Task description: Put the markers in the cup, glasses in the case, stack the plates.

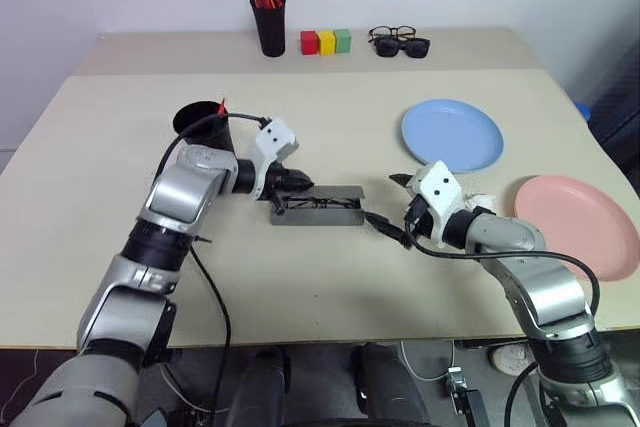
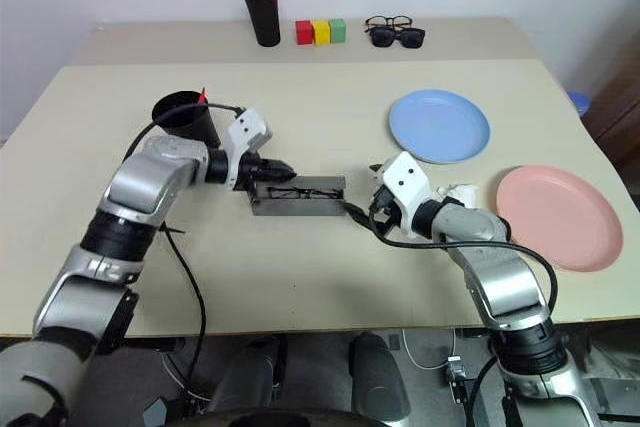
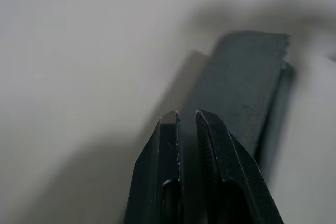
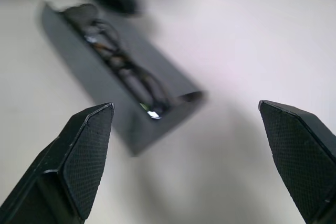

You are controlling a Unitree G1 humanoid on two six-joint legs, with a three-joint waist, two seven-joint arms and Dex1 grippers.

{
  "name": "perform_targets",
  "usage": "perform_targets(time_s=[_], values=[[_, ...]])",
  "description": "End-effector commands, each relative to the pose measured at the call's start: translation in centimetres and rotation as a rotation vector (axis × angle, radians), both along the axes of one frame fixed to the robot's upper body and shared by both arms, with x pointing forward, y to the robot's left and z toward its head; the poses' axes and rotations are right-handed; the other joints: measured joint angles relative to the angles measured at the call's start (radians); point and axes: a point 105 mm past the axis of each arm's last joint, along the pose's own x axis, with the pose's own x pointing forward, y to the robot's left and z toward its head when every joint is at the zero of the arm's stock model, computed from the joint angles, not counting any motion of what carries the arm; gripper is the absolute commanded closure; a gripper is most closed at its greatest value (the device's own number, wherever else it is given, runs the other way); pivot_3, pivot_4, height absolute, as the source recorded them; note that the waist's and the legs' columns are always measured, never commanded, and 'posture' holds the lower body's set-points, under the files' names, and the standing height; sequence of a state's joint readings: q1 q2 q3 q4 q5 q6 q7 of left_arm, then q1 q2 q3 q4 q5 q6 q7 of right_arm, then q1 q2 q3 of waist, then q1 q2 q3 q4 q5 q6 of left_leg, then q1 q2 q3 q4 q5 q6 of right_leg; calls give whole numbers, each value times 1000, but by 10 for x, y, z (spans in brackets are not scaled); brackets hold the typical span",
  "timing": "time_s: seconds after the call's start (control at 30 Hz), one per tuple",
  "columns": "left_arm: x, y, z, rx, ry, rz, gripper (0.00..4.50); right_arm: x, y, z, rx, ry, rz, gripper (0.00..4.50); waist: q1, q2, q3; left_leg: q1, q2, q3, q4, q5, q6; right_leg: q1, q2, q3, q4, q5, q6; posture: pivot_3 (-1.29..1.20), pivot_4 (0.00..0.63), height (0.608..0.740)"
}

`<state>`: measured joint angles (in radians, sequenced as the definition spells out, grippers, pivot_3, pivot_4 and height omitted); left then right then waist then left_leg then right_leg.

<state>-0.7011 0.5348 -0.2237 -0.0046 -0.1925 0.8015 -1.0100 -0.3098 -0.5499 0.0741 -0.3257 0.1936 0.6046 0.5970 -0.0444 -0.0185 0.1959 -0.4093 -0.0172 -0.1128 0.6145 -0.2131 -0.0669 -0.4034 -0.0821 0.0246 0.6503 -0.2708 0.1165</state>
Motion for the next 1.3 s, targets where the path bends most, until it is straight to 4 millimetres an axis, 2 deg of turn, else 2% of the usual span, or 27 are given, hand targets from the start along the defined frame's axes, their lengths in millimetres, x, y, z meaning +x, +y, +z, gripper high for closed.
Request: perform_targets(time_s=[0.03,0.17,0.33,0.43,0.67,0.8,0.9,0.97,1.17,1.23,1.3], values=[[-24,-6,11,-18,-105,-106,4015,26,-29,9,-67,-58,-169,0,3,0,0,0,0,0,0,0,0,0,0,0,0,0,0,0,150,740],[-40,-4,16,-135,-144,-114,4015,52,-61,0,-242,-88,-326,0,8,0,0,0,0,0,0,0,0,0,-1,0,0,0,0,0,150,740],[-38,8,27,-253,-233,27,4015,77,-76,-9,-413,-127,-377,0,2,0,0,0,0,1,0,0,0,0,-1,0,0,0,0,0,150,740],[-39,12,32,-321,-283,80,4079,87,-78,-12,-429,-129,-389,828,1,0,0,1,0,1,0,0,0,1,0,1,0,0,0,0,150,740],[-46,16,20,-357,-241,127,4079,90,-84,-4,-457,-183,-398,4477,5,0,0,1,0,1,0,0,0,1,-1,1,0,0,0,0,150,740],[-42,11,20,-387,-238,137,4079,79,-88,15,-444,-272,-400,4477,7,0,0,1,0,1,0,0,0,1,-1,1,-1,0,0,0,150,740],[-28,2,22,-455,-243,154,4079,52,-101,33,-463,-354,-425,4477,24,1,0,0,0,1,0,0,0,1,-1,0,-1,0,0,0,150,740],[-22,-8,21,-481,-230,133,4079,34,-116,39,-491,-359,-461,4477,30,1,0,0,0,1,0,0,0,1,-1,1,-1,0,0,0,150,740],[-11,-35,14,-497,-180,24,4079,-43,-154,39,-554,-260,-607,4477,34,2,-1,0,-1,1,1,0,0,2,-1,0,-2,0,0,0,150,740],[-8,-40,11,-490,-173,1,4079,-58,-160,36,-553,-219,-639,4477,27,3,-2,1,-1,1,1,0,0,2,-1,0,-2,0,0,0,150,740],[-7,-46,10,-494,-166,-21,4079,-68,-162,30,-570,-184,-645,3822,21,4,-2,2,-1,2,1,0,0,3,0,1,-2,0,0,0,150,740]])
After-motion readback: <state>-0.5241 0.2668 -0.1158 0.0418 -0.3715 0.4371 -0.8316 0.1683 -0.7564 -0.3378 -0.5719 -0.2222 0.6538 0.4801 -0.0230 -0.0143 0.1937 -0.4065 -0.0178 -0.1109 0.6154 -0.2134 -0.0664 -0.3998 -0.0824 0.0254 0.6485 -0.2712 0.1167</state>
